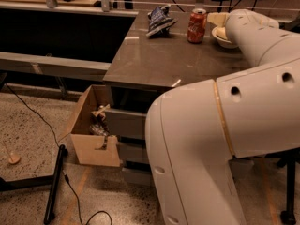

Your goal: Place sponge into paper bowl

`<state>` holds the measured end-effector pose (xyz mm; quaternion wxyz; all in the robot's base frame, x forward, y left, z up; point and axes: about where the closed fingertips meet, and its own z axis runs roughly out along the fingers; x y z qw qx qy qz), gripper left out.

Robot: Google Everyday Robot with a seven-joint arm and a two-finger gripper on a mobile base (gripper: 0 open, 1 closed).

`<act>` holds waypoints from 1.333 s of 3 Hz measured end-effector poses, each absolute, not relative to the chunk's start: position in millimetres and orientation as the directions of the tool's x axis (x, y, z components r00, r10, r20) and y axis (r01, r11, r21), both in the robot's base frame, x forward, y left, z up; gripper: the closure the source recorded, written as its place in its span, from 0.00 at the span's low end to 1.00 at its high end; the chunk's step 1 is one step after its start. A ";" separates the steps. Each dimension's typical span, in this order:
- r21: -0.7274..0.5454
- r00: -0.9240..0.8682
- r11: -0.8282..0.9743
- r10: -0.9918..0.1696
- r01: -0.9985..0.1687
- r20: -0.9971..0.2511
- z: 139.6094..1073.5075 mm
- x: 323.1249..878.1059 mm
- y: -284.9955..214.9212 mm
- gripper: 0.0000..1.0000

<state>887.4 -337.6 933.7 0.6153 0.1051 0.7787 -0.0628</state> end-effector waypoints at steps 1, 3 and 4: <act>0.060 -0.202 0.957 0.121 0.282 -0.972 944.5 876.0 -355.7 0.00; 0.230 -0.013 0.834 0.273 0.502 -0.962 994.7 809.2 -453.1 0.00; 0.352 0.085 0.706 0.384 0.615 -0.920 991.5 781.8 -495.2 0.00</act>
Offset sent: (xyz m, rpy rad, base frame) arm -0.0911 -0.1290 0.0723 0.1652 -0.1589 -0.3323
